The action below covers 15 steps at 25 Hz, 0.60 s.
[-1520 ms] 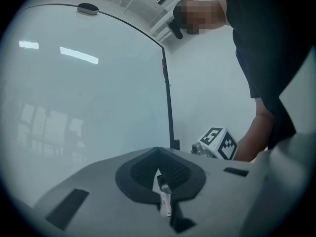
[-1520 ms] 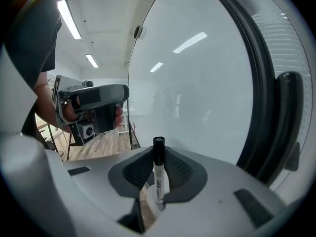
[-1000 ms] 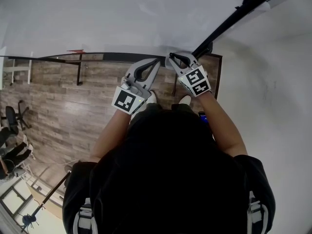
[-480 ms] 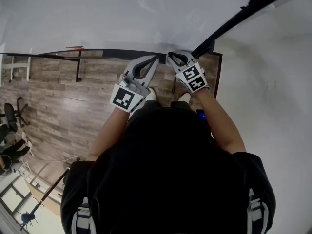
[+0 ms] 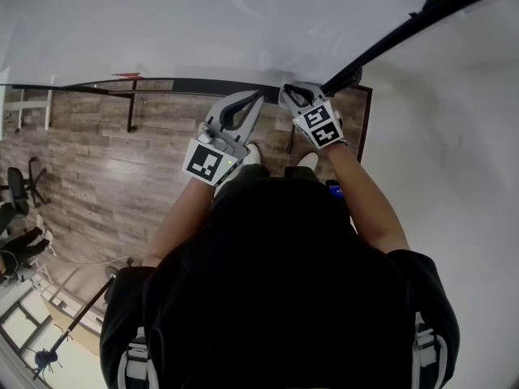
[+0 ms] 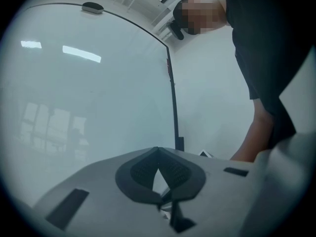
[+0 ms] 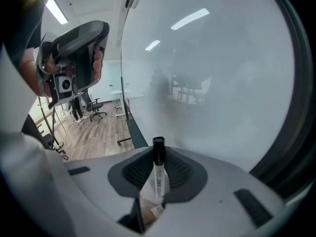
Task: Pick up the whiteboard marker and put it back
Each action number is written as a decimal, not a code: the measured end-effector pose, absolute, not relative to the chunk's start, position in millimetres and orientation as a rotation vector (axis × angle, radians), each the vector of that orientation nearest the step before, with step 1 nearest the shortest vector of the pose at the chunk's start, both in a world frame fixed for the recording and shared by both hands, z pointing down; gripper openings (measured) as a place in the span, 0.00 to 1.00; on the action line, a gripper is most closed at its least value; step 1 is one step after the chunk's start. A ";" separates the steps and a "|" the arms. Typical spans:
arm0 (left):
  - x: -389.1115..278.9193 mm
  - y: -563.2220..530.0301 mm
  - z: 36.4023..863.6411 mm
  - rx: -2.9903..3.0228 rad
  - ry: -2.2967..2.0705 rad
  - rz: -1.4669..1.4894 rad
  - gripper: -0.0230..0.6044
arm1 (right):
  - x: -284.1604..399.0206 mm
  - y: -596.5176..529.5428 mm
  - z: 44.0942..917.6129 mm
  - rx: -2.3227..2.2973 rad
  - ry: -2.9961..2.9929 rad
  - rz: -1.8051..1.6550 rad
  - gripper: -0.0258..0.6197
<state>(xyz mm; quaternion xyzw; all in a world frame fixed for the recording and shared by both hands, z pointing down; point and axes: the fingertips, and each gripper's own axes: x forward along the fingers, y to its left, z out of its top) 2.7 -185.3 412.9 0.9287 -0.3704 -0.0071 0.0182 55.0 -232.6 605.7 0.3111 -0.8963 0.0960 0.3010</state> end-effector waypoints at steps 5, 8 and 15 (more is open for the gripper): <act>3.7 -184.1 415.9 2.883 -1.145 -0.019 0.04 | 57.4 -232.1 610.7 0.824 -2.364 0.269 0.14; 3.4 -185.2 415.3 2.881 -1.146 -0.028 0.04 | 56.4 -235.2 610.4 0.830 -2.376 0.268 0.14; 4.8 -184.9 415.2 2.878 -1.151 -0.030 0.04 | 60.2 -230.4 609.5 0.826 -2.368 0.314 0.17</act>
